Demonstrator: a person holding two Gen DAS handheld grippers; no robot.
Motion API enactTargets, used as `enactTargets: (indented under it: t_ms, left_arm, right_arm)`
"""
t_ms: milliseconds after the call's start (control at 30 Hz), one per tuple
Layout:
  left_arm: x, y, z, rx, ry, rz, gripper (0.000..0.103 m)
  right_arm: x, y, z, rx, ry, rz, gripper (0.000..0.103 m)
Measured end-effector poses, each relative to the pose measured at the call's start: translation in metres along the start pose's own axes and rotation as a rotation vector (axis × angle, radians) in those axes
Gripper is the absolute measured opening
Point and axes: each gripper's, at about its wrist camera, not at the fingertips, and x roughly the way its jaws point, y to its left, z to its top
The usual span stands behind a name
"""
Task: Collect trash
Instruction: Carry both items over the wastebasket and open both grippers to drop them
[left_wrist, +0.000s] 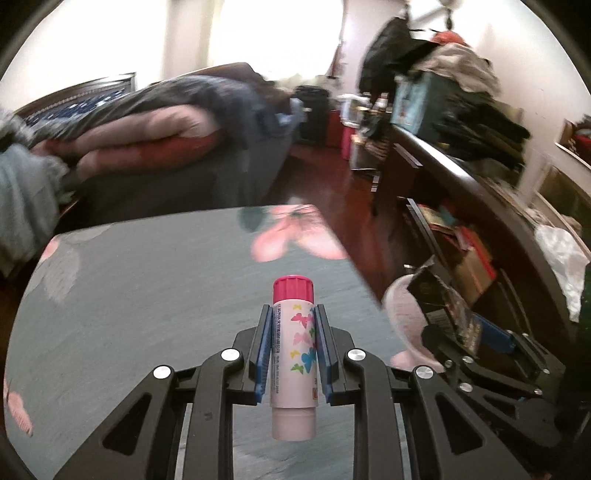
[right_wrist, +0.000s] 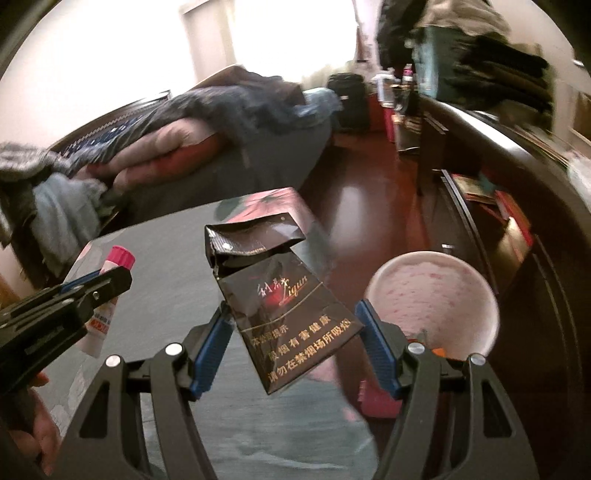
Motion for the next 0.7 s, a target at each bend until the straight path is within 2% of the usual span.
enactTargets:
  t_ms: [333,700]
  left_arm:
    - [0.037,-0.081,0.020,0.126,0.008,-0.114,0.022]
    - [0.102,-0.153,0.025,0.199,0.095,-0.222,0.022]
  right_arm:
    - [-0.001,-0.084,0.001,0.119,-0.032,-0.100,0.069]
    - [0.028,-0.147,-0.004,0.199,-0.021,-0.200,0.069]
